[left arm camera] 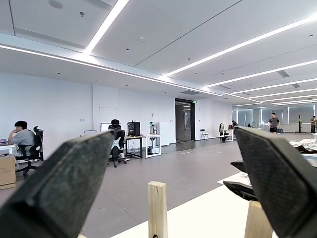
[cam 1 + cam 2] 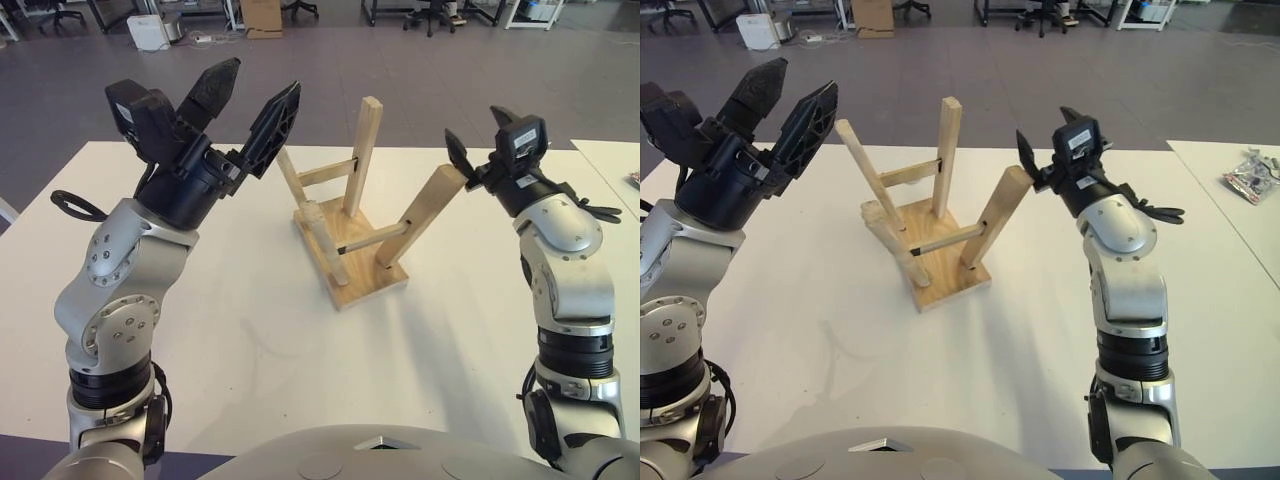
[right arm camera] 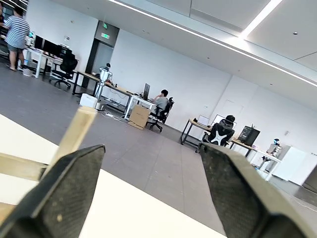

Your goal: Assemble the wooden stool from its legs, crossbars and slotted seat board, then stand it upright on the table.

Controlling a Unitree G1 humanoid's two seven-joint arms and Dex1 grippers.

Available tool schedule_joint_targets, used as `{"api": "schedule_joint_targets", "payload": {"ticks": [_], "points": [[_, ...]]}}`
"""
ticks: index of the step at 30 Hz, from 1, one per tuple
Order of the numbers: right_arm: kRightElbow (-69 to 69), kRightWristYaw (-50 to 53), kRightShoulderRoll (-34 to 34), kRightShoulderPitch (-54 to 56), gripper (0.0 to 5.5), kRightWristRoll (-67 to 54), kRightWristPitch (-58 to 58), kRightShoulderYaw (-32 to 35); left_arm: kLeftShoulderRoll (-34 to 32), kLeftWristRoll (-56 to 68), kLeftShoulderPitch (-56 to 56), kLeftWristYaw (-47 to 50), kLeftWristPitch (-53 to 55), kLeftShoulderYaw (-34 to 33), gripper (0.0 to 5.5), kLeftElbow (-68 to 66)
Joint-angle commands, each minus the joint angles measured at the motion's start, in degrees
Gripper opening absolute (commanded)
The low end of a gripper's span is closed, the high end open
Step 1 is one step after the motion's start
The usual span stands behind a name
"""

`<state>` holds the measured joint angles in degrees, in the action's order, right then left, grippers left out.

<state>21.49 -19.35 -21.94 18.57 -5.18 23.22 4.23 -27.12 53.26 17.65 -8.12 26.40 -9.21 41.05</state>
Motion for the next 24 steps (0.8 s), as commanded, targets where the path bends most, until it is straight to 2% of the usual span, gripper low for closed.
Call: {"api": "schedule_joint_targets", "payload": {"ticks": [1,7,10,12,16,21,24], "points": [[3.61,-0.90,2.48,-3.57,3.56,-1.58,3.15,-4.95,-0.33,-2.25,-0.80,0.99,0.84,-0.41,4.43,0.75],[3.35,0.90,1.97,-1.30,3.56,-1.41,3.72,-2.91,0.11,-6.58,-2.57,2.35,0.65,-1.13,4.43,-0.92],[5.95,2.19,3.06,2.88,3.56,-3.07,6.45,-1.93,2.55,-8.04,-0.16,6.09,0.56,-0.92,4.43,-1.47],[8.66,2.96,4.23,6.08,3.56,-5.01,8.98,-1.44,4.08,-14.77,5.95,12.72,-0.44,-0.68,4.43,-1.08],[13.71,5.54,8.40,11.51,3.56,-10.38,13.42,-0.71,6.94,-11.53,14.62,15.57,1.14,-0.40,4.43,-0.07],[16.47,8.70,12.19,15.06,3.56,-14.14,13.52,0.47,9.74,-8.02,15.22,17.52,4.46,0.80,4.43,1.05],[16.87,10.21,15.41,12.06,3.56,-15.72,11.92,-0.60,10.58,-7.26,13.16,17.28,5.32,1.67,4.43,0.82]]}}
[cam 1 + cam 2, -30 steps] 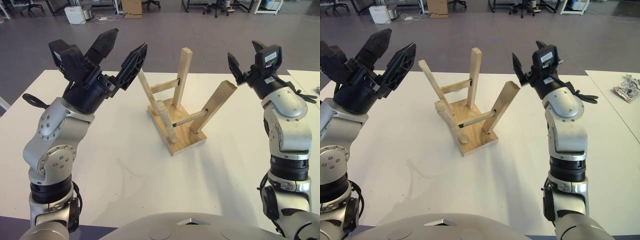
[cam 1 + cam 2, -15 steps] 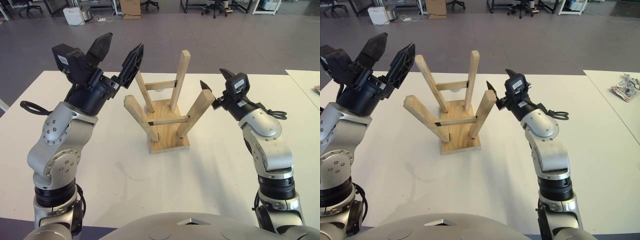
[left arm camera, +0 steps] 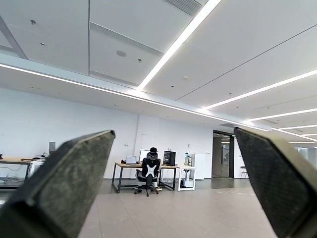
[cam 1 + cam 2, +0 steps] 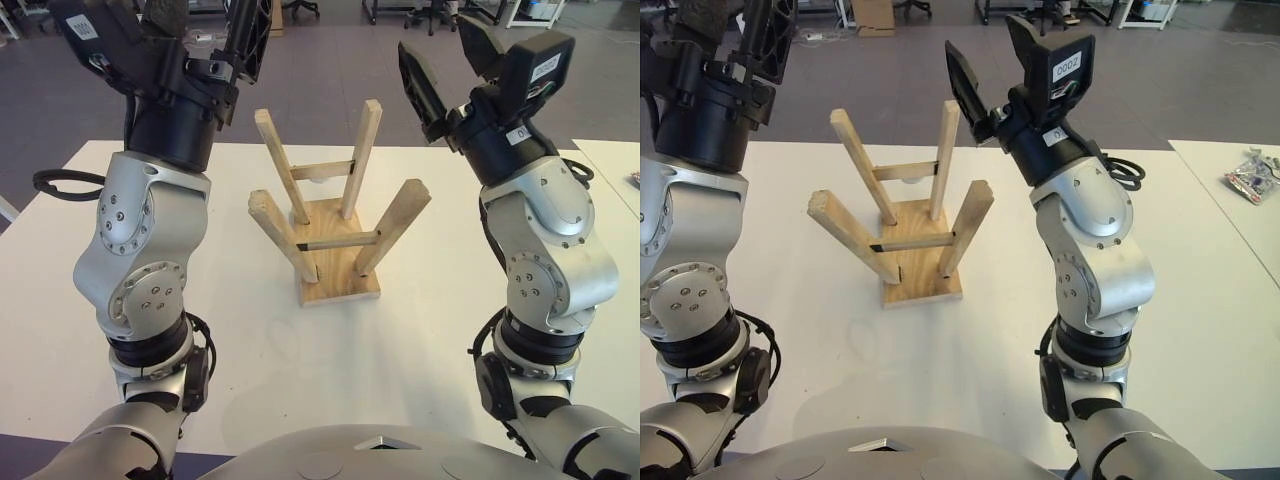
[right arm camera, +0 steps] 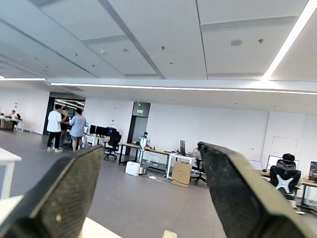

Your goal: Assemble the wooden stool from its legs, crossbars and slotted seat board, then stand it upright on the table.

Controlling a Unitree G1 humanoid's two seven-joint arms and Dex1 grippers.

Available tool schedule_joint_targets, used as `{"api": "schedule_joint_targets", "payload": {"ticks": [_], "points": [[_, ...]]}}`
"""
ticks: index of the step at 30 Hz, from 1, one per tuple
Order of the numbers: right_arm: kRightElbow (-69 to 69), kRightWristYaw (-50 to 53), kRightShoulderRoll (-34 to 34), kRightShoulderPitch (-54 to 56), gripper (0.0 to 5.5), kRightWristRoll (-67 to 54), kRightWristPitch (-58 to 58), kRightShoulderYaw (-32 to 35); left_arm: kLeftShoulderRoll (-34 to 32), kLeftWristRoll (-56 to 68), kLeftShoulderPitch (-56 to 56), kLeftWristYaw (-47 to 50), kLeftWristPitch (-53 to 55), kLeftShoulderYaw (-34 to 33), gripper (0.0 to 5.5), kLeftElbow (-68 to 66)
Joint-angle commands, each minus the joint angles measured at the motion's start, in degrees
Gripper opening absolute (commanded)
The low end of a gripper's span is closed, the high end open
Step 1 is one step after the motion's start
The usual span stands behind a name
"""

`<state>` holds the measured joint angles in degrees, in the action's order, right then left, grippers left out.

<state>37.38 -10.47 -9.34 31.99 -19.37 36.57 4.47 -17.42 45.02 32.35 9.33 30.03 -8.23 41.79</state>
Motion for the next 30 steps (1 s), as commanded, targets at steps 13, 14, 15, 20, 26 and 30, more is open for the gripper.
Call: {"api": "schedule_joint_targets", "payload": {"ticks": [13,14,15,20,26,30], "points": [[-4.38,1.76,0.91,-16.33,3.56,0.24,7.74,-9.67,-0.87,2.42,-26.24,-3.29,17.97,12.28,4.43,-10.23],[-4.44,1.72,1.15,-16.17,3.56,0.27,7.76,-9.73,-1.20,1.77,-25.49,-3.56,17.53,11.85,4.43,-10.65],[-4.57,1.63,1.35,-16.01,3.56,0.38,7.76,-9.78,-1.51,1.09,-24.65,-3.80,16.94,11.18,4.43,-11.07],[-3.90,0.66,1.85,-12.07,3.56,-1.37,8.23,-7.92,-2.38,1.36,-13.17,-7.17,10.75,4.99,4.43,-9.96],[-1.64,3.42,6.11,-1.53,3.56,-13.45,13.75,1.45,-0.27,9.90,-1.61,-4.51,8.81,0.00,4.43,-1.30],[-5.65,5.73,3.00,-0.99,3.56,-12.83,11.36,7.84,-1.96,2.11,-11.73,-1.68,5.85,-5.23,4.43,-0.02]]}}
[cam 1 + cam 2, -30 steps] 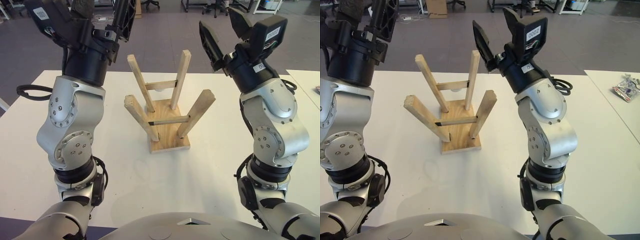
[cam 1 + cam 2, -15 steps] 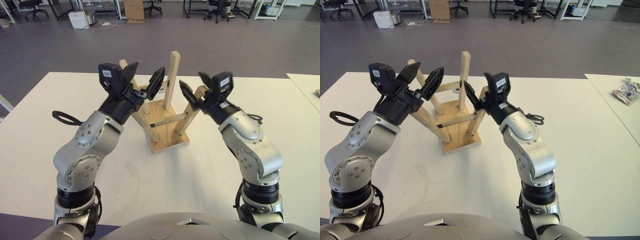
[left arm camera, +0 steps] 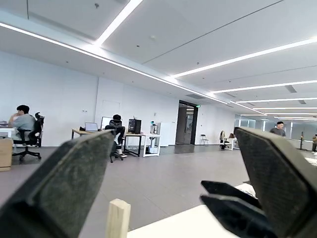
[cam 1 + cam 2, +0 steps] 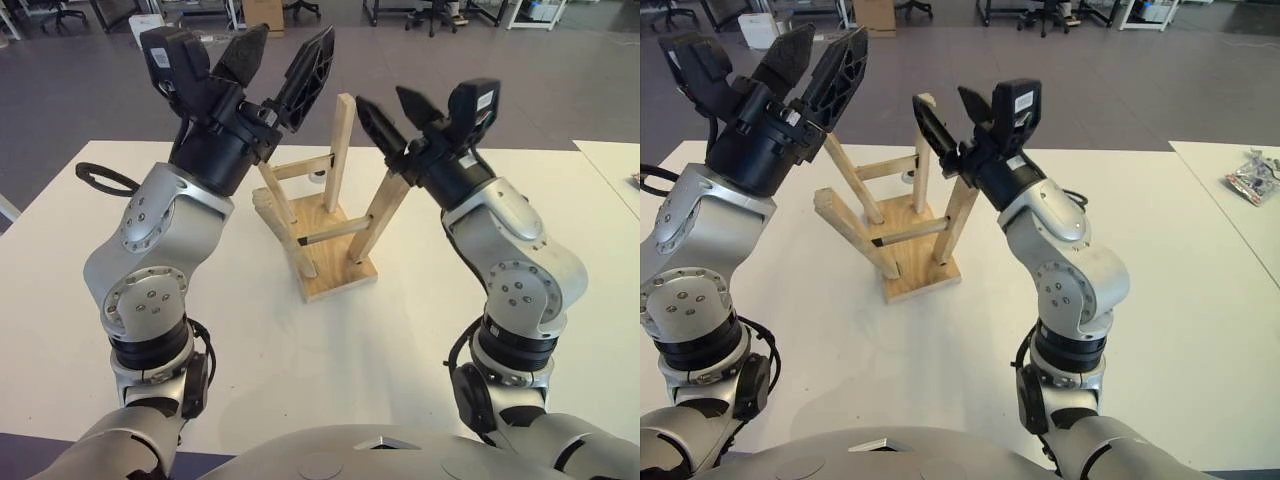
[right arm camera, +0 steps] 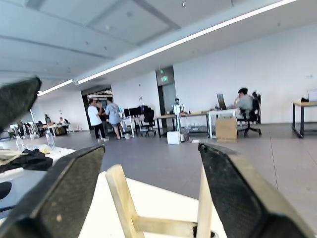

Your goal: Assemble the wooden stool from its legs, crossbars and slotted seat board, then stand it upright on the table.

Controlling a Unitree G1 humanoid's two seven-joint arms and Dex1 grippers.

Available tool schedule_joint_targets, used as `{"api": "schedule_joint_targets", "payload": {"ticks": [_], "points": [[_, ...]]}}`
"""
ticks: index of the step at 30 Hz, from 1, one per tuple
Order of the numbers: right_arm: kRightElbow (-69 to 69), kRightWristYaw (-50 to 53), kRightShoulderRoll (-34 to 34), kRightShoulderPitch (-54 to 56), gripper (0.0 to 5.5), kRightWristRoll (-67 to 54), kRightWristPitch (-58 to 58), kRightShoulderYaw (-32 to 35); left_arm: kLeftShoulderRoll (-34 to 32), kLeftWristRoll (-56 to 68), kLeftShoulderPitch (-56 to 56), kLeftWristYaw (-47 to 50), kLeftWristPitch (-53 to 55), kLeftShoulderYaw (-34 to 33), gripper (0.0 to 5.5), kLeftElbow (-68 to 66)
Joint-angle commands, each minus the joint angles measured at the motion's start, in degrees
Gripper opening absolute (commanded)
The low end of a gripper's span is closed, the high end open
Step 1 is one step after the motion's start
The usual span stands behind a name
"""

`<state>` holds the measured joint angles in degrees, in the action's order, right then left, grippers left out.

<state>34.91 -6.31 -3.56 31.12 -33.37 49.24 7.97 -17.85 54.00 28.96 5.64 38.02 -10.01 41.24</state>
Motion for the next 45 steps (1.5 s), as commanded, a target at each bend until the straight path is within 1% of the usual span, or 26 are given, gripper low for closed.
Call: {"api": "schedule_joint_targets", "payload": {"ticks": [1,3,5,7,10,16,21,23,26,28,30,32,33,35,38,40,41,43,45], "points": [[-4.01,1.70,-3.82,-0.90,3.56,2.03,-2.10,5.06,-2.25,-10.61,-11.43,1.69,-3.46,-3.28,4.43,0.73],[-6.53,1.86,-5.86,-2.71,3.56,4.39,-4.64,6.67,-2.49,-19.41,-19.93,2.61,-6.24,-2.50,4.43,0.39],[-8.99,1.84,-8.00,-5.10,3.56,7.71,-7.53,6.62,-2.96,-25.55,-26.16,0.81,-8.94,-0.66,4.43,-2.32],[-8.48,-0.29,-8.19,-7.40,3.56,6.73,-8.65,5.92,-3.60,-29.25,-28.62,-1.68,-11.41,0.10,4.43,-5.69],[-5.89,-5.32,-8.06,-9.31,3.56,1.66,-8.12,4.51,-3.68,-32.54,-31.18,-4.09,-15.26,-2.09,4.43,-10.22],[-2.71,-9.38,-10.95,-12.78,3.56,-3.32,-3.21,0.49,-2.97,-35.90,-33.59,-7.95,-21.22,-4.85,4.43,-16.07],[-6.15,-9.38,-15.23,-14.11,3.56,0.56,-1.08,-3.17,-1.93,-37.63,-33.38,-8.53,-22.40,-4.75,4.43,-16.62],[-10.41,-10.98,-18.48,-12.93,3.56,3.19,-3.14,-2.54,-1.35,-38.01,-33.43,-8.48,-22.64,-4.71,4.43,-16.51],[-19.70,-11.99,-23.57,-7.97,3.56,7.92,-8.95,0.58,-0.80,-38.50,-33.40,-8.50,-22.95,-4.56,4.43,-16.63],[-22.47,-12.77,-24.22,-5.38,3.56,8.47,-11.53,1.89,-1.27,-38.92,-32.05,-9.59,-23.67,-4.61,4.43,-18.38],[-22.24,-14.02,-22.70,-6.07,3.56,6.26,-12.41,3.53,-4.29,-39.91,-26.77,-14.73,-26.47,-3.39,4.43,-26.87],[-23.75,-14.94,-21.92,-7.84,3.56,4.63,-13.31,5.70,-8.06,-42.34,-19.29,-21.87,-31.32,-0.58,4.43,-40.02],[-26.60,-15.01,-22.52,-9.90,3.56,6.10,-14.72,6.25,-9.62,-44.24,-13.73,-26.67,-34.84,1.88,4.43,-51.00],[-31.78,-14.49,-23.60,-12.88,3.56,9.72,-17.15,5.90,-11.19,-46.85,-5.68,-34.28,-39.10,5.47,4.43,-68.28],[-40.16,-11.36,-26.12,-16.04,3.56,20.55,-21.54,-1.19,-10.74,-52.75,3.58,-41.28,-46.11,11.30,4.43,-89.67],[-43.45,-10.91,-25.57,-16.64,3.56,25.89,-23.80,-6.15,-9.14,-56.42,7.70,-42.54,-49.57,14.54,4.43,-98.63],[-45.82,-10.86,-24.46,-16.18,3.56,28.44,-25.00,-9.12,-7.86,-58.50,9.49,-41.47,-50.24,16.16,4.43,-102.68],[-51.82,-10.32,-22.20,-14.38,3.56,34.14,-27.61,-15.15,-5.30,-61.55,12.10,-40.10,-52.41,18.40,4.11,-109.31],[-58.80,-10.84,-19.95,-11.78,3.19,38.08,-30.33,-19.66,-3.55,-62.73,13.35,-40.47,-54.96,18.97,3.68,-113.09]]}}
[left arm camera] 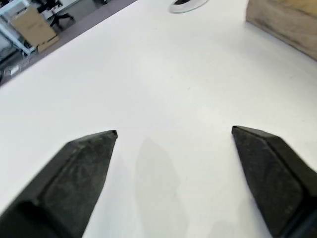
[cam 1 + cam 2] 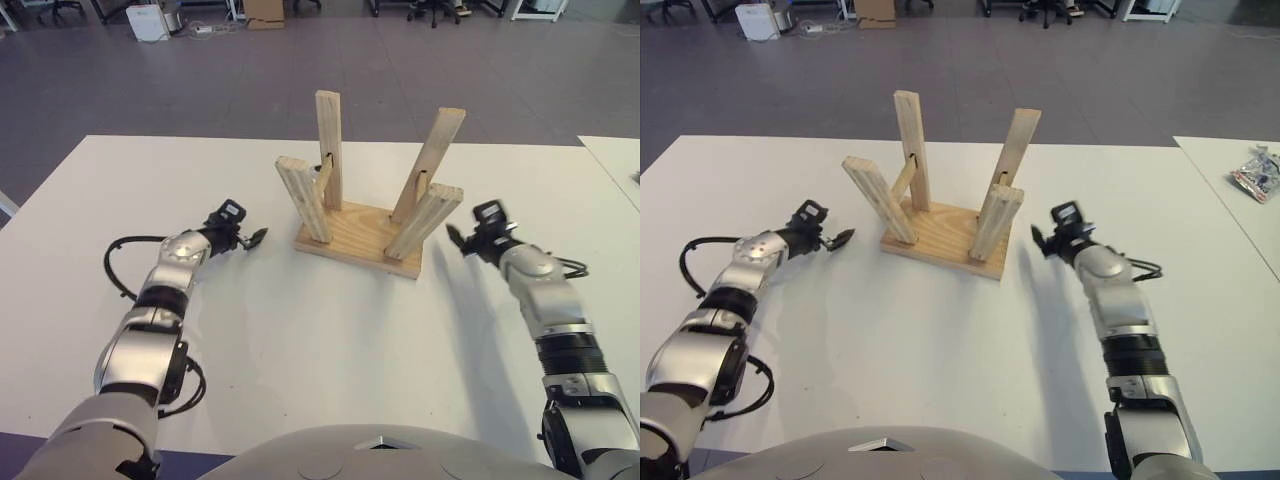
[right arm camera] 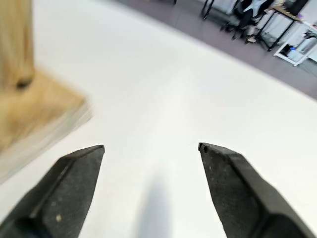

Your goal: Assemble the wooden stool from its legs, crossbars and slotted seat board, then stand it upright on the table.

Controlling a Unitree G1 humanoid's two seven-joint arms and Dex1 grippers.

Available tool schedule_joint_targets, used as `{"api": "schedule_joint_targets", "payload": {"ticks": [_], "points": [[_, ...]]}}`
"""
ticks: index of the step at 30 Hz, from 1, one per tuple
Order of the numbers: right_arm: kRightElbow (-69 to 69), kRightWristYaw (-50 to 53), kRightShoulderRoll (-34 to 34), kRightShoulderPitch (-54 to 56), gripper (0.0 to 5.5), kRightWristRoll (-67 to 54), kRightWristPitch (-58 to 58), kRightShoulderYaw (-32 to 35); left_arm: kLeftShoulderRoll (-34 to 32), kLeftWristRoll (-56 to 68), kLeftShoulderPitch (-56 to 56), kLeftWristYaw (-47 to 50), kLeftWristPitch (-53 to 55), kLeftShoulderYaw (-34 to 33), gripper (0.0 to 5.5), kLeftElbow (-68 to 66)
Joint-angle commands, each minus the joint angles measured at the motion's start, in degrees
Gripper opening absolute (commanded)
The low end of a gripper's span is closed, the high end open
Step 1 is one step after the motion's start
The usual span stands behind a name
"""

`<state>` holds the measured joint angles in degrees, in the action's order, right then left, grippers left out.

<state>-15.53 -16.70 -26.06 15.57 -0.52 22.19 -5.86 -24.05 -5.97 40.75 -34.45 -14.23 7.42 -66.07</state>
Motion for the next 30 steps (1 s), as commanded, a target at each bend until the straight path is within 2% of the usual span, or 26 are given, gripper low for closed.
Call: {"api": "schedule_joint_targets", "payload": {"ticks": [1,6,9,12,15,19,23,30], "points": [[-11.08,-0.84,3.56,4.90,2.97,6.19,-4.64,-6.86,3.10,-2.89,1.79,-0.75,-3.74,1.34,3.46,-6.79],[-17.97,-3.05,7.19,9.24,1.95,5.53,-9.68,-6.52,5.19,-2.48,1.45,-4.23,-8.35,0.57,2.53,-8.31],[-19.34,-4.56,7.82,10.31,1.35,4.88,-12.10,-5.68,6.00,-0.64,-0.62,-10.32,-12.47,-0.02,1.98,-6.35],[-15.08,-7.65,8.40,8.76,0.81,2.79,-13.25,-4.86,3.83,3.12,-6.95,-17.49,-16.03,-1.50,1.48,-0.14],[-6.41,-10.35,7.36,4.78,0.09,1.77,-11.38,-4.83,2.61,6.57,-15.62,-18.67,-16.06,-2.62,0.81,11.35],[5.56,-11.41,5.83,-2.85,0.00,0.59,-6.06,-3.75,4.33,12.04,-31.27,-12.79,-7.77,-4.14,0.04,36.38],[15.21,-11.30,4.49,-8.72,0.00,0.18,-0.94,-2.46,7.09,13.99,-42.86,-6.23,1.35,-2.84,0.04,55.20],[29.67,-13.46,4.06,-14.92,0.00,-5.27,11.92,-1.31,5.88,14.35,-48.48,-3.67,6.17,-3.54,0.04,61.41]]}}
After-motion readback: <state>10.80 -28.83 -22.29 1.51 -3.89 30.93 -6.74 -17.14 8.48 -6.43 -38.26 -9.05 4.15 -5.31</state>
